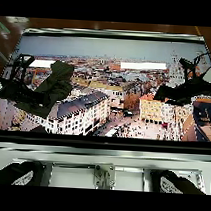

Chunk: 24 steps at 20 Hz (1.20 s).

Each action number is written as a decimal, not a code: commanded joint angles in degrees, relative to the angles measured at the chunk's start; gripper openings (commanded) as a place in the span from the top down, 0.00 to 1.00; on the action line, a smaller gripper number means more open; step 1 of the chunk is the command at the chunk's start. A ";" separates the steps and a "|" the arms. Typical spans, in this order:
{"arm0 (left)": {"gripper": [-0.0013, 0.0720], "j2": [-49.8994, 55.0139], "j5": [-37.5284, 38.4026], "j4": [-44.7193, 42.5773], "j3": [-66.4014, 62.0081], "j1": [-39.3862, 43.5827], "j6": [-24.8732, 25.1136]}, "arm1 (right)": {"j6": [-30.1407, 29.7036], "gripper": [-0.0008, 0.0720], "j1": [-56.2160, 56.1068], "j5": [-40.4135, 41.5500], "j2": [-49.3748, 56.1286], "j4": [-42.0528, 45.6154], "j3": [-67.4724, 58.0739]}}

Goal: Fold the shirts.

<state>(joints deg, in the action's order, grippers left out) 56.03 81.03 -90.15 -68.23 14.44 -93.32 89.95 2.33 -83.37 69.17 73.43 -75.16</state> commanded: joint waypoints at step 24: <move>0.07 0.85 -10.54 4.98 0.02 0.02 -3.43 | -2.47 0.06 0.00 3.65 0.02 -2.38 -0.07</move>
<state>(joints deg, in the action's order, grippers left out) 56.53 74.70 -87.79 -68.23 14.44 -95.59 89.27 2.33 -80.38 69.17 71.44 -75.16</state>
